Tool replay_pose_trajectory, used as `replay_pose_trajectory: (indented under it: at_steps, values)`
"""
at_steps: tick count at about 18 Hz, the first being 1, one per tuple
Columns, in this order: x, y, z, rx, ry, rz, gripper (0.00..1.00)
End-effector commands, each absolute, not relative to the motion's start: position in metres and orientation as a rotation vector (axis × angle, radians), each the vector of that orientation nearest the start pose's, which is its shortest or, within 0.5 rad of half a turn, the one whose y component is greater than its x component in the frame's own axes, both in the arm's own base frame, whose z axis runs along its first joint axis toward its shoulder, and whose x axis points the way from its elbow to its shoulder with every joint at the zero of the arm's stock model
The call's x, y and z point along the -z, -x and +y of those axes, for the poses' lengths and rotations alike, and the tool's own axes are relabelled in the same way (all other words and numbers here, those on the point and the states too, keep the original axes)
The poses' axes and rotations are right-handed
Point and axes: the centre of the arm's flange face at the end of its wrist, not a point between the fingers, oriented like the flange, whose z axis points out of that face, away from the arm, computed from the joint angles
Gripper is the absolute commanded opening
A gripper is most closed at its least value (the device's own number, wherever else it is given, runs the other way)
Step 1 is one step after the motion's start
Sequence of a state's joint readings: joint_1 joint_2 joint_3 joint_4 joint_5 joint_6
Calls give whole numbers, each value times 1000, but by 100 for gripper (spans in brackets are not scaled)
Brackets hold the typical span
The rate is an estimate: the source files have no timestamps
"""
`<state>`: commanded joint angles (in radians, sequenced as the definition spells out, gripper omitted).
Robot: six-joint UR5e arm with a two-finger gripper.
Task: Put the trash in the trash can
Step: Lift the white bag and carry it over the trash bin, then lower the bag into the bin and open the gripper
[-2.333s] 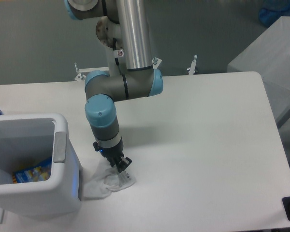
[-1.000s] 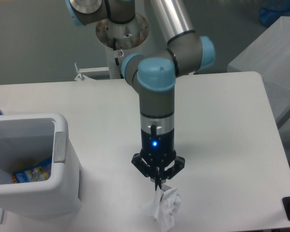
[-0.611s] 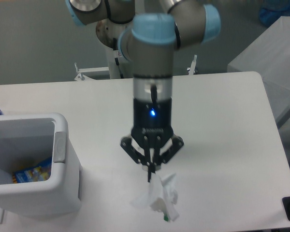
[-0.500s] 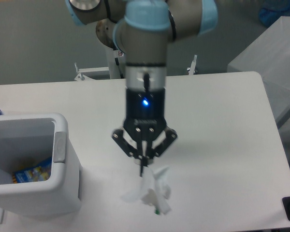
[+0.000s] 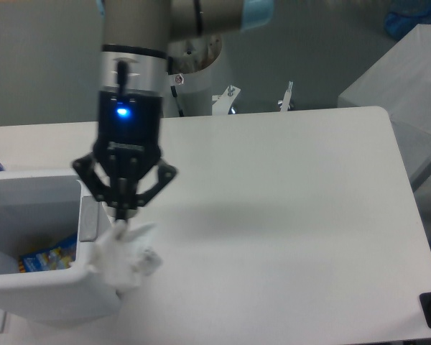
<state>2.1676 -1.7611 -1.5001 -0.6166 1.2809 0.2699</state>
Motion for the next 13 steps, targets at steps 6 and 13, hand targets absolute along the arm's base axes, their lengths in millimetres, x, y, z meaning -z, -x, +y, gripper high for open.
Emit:
replay_pose_trajectory:
  at_steps: [6,13]
  values:
    - [-521,148,592,-135,2317,46,0]
    - [-480,120,585,-140,2378,262,0]
